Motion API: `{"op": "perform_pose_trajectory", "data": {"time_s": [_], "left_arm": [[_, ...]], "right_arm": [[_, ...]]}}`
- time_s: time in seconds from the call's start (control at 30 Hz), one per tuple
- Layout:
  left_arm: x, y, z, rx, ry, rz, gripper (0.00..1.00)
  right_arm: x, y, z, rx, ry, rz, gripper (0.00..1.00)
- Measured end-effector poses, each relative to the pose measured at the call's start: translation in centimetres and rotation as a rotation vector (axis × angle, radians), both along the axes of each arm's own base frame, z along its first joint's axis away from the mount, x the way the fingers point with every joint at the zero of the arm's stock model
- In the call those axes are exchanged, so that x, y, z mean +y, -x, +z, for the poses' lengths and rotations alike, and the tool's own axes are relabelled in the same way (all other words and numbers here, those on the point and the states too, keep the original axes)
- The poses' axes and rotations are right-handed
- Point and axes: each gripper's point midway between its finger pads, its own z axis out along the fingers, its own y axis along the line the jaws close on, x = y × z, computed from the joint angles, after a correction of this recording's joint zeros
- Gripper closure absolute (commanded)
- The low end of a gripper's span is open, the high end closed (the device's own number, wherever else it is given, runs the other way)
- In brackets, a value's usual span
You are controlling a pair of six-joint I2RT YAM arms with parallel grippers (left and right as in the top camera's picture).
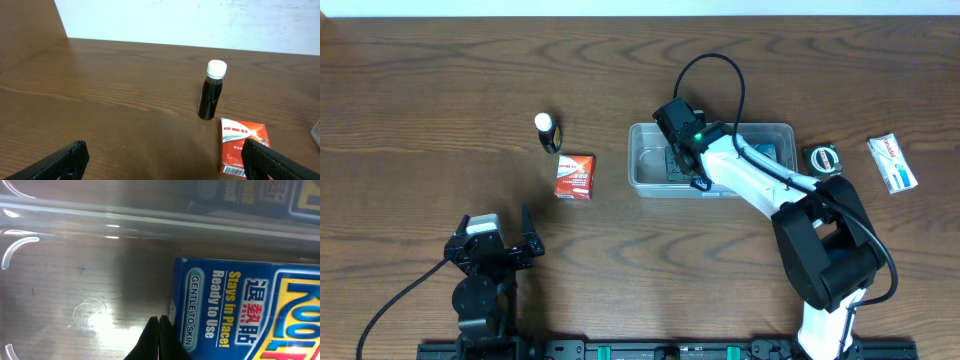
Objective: Pack container
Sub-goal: 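Withdraw right gripper from container toward the Panadol box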
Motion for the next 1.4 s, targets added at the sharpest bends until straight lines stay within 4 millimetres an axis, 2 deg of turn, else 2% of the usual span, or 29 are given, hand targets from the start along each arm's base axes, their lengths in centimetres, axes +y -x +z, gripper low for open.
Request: {"op": "perform_pose_trajectory", "data": {"time_s": [0.23,0.43,0.6,0.73,0.83,0.9,0.93,1.0,1.03,1.13,1.23,1.3,1.33,1.4], "left_arm": [[0.0,0.0,0.0,0.0,0.0,0.0,0.02],[0.0,0.0,0.0,0.0,0.0,0.0,0.02],[0.0,0.0,0.0,0.0,0.0,0.0,0.02],[0.0,0.0,0.0,0.0,0.0,0.0,0.02],[0.0,0.0,0.0,0.0,0.0,0.0,0.02],[0.0,0.0,0.0,0.0,0.0,0.0,0.02],[0.0,0.0,0.0,0.0,0.0,0.0,0.02],[0.0,0.0,0.0,0.0,0.0,0.0,0.02],[0.0,0.0,0.0,0.0,0.0,0.0,0.02],[0.0,0.0,0.0,0.0,0.0,0.0,0.02],[0.0,0.0,0.0,0.0,0.0,0.0,0.02],[0.0,0.0,0.0,0.0,0.0,0.0,0.02],[0.0,0.0,0.0,0.0,0.0,0.0,0.02],[0.0,0.0,0.0,0.0,0.0,0.0,0.02]], "right_arm": [[0.2,-0.5,0.2,-0.022,-0.005,-0.001,0.99],[1.7,-0.7,1.0,-0.004,-0.069,0.043,0.99],[2.1,-2.0,4.8,0.004,-0.091,0.081,0.99],[0.7,-3.4,9.6,-0.023,-0.097,0.095,0.99],[-2.4,-3.9,13.7,-0.058,-0.096,0.075,0.99],[-5.8,-4.3,16.8,-0.102,-0.098,0.029,0.99],[-7.3,-4.3,17.6,-0.114,-0.093,0.005,0.96],[-11.3,-4.1,19.2,-0.127,-0.08,-0.074,0.82],[-14.0,-3.9,19.8,-0.126,-0.067,-0.121,0.71],[-19.9,-3.4,19.9,-0.107,-0.035,-0.234,0.47],[-26.1,-3.1,19.3,-0.091,-0.011,-0.359,0.41],[-29.5,-2.4,18.7,-0.074,0.002,-0.432,0.41],[-30.9,-2.0,18.3,-0.064,0.004,-0.458,0.41],[-32.6,-1.6,17.5,-0.047,-0.011,-0.472,0.39]]}}
